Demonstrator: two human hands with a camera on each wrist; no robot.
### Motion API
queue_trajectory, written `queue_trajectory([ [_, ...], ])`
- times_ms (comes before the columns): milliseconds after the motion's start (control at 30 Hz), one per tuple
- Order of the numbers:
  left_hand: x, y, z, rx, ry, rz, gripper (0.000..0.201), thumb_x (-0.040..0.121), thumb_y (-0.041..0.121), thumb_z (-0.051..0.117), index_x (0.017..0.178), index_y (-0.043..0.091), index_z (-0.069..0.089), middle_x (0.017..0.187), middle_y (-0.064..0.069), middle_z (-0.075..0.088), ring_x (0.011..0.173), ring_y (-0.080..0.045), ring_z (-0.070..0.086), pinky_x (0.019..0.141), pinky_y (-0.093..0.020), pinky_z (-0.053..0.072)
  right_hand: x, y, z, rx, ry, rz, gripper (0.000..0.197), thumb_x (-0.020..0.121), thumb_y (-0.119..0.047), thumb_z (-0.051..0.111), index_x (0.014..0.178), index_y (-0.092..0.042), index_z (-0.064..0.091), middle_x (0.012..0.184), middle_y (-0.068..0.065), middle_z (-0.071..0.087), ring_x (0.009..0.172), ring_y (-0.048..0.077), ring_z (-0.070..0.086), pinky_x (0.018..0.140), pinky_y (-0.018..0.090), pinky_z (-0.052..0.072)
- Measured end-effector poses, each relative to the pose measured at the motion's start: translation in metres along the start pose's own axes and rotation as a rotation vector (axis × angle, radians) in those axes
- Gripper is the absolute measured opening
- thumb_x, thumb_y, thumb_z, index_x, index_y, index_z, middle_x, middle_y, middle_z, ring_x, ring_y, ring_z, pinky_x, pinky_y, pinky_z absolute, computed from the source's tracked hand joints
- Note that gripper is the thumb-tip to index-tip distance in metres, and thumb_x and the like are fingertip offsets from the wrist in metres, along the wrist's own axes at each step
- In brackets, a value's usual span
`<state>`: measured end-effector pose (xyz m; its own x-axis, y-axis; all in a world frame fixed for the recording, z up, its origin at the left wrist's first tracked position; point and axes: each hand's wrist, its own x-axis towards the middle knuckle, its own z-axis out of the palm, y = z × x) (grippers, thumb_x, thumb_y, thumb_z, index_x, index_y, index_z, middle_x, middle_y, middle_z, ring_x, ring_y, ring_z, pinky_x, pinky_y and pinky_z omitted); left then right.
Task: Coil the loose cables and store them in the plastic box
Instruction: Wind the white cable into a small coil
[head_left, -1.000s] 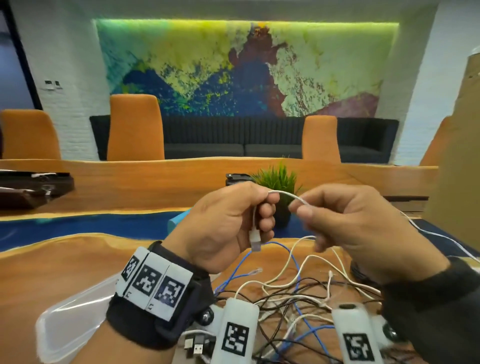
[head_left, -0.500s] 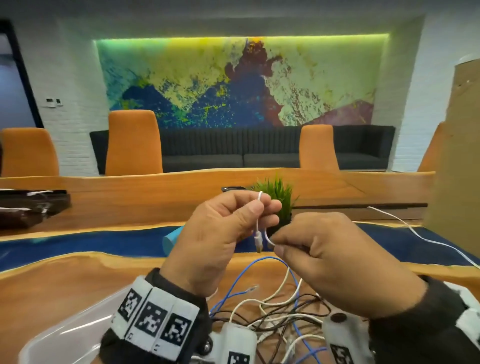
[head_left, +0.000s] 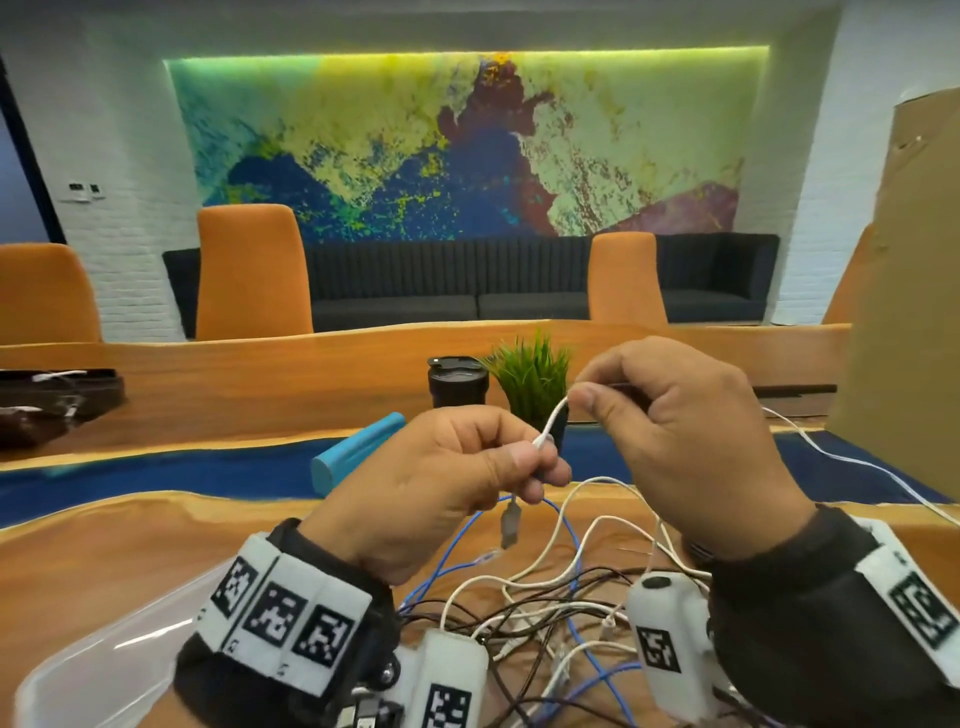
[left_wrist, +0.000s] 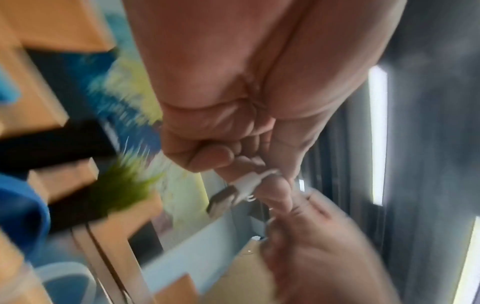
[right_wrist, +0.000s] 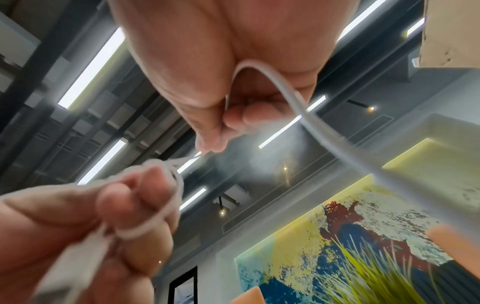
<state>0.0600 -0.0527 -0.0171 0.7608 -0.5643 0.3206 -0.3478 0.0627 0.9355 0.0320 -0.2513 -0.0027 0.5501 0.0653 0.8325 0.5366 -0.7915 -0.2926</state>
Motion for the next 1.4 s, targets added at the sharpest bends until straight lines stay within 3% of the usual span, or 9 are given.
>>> queue_trajectory([
  [167,0.002,0.007,-0.004,-0.471,0.065,0.084,0.02,0.091,0.017,0.056,0.088,0.015,0.075,0.1,-0.009,0.074,0.08,-0.012,0.069,0.07,-0.03,0.05,-0.004,0.001,0.01,0.009,-0.26,0.054,0.011,0.092,-0.023,0.062,0.093,-0.025,0.073,0.085,-0.006,0.063,0.082,0.009,0.057,0.074,0.035,0.049],
  [267,0.003,0.007,-0.002,-0.275,0.198,0.166,0.02,0.088,0.018,0.055,0.096,0.009,0.071,0.11,-0.01,0.074,0.097,-0.017,0.071,0.088,-0.039,0.05,-0.009,-0.017,0.013,-0.017,-0.508,-0.047,0.015,0.097,-0.028,0.053,0.1,-0.028,0.069,0.083,-0.014,0.055,0.081,0.007,0.052,0.074,0.032,0.047],
  [367,0.003,0.004,0.0,0.212,0.199,0.284,0.014,0.094,0.012,0.059,0.101,0.005,0.069,0.111,-0.001,0.074,0.109,-0.008,0.067,0.093,-0.026,0.053,-0.009,-0.029,0.008,-0.072,-0.624,-0.108,0.015,0.098,-0.033,0.05,0.095,-0.028,0.064,0.081,-0.015,0.049,0.08,0.007,0.049,0.074,0.035,0.047],
  [500,0.003,0.002,-0.002,0.447,0.137,0.3,0.02,0.092,0.02,0.056,0.096,0.007,0.071,0.089,0.009,0.073,0.083,0.0,0.064,0.074,-0.018,0.049,-0.004,-0.025,-0.002,-0.101,-0.42,-0.158,0.023,0.091,-0.037,0.049,0.086,-0.024,0.067,0.077,-0.013,0.053,0.074,0.009,0.051,0.066,0.036,0.047],
  [600,0.001,0.006,-0.004,0.377,0.127,0.21,0.014,0.094,0.016,0.061,0.097,0.007,0.071,0.085,-0.005,0.072,0.077,-0.03,0.061,0.069,-0.041,0.049,-0.001,-0.019,-0.006,-0.089,-0.245,-0.132,0.02,0.089,-0.032,0.052,0.09,-0.024,0.07,0.08,-0.009,0.059,0.075,0.01,0.054,0.068,0.036,0.048],
  [700,-0.001,0.007,-0.003,0.393,0.101,0.125,0.012,0.093,0.005,0.061,0.099,0.004,0.072,0.091,-0.005,0.075,0.078,-0.014,0.066,0.065,-0.035,0.051,-0.001,-0.02,-0.001,-0.067,-0.132,-0.105,0.017,0.089,-0.027,0.054,0.088,-0.019,0.07,0.081,-0.004,0.062,0.078,0.015,0.056,0.069,0.041,0.048],
  [767,-0.001,0.004,-0.003,0.409,0.097,0.11,0.011,0.093,0.006,0.062,0.097,0.005,0.072,0.093,-0.007,0.075,0.078,-0.011,0.067,0.064,-0.025,0.051,-0.002,-0.017,0.003,-0.063,-0.113,-0.073,0.019,0.088,-0.027,0.054,0.09,-0.02,0.071,0.083,-0.003,0.064,0.079,0.016,0.058,0.071,0.043,0.049],
  [1033,-0.002,0.01,0.0,0.321,0.136,0.136,0.022,0.091,0.026,0.059,0.095,0.007,0.07,0.093,-0.028,0.065,0.083,-0.041,0.058,0.082,-0.055,0.047,-0.001,-0.013,0.002,0.128,-0.226,-0.094,0.025,0.09,-0.025,0.06,0.11,-0.021,0.074,0.096,-0.008,0.071,0.091,0.008,0.064,0.079,0.032,0.054],
  [1400,-0.001,0.017,0.015,0.305,0.331,0.225,0.007,0.084,0.005,0.073,0.091,0.005,0.071,0.078,-0.005,0.075,0.069,-0.021,0.07,0.064,-0.039,0.06,-0.004,-0.02,0.009,0.277,-0.013,0.143,0.013,0.091,-0.018,0.065,0.087,-0.024,0.075,0.069,-0.016,0.064,0.068,0.005,0.058,0.057,0.019,0.045],
])
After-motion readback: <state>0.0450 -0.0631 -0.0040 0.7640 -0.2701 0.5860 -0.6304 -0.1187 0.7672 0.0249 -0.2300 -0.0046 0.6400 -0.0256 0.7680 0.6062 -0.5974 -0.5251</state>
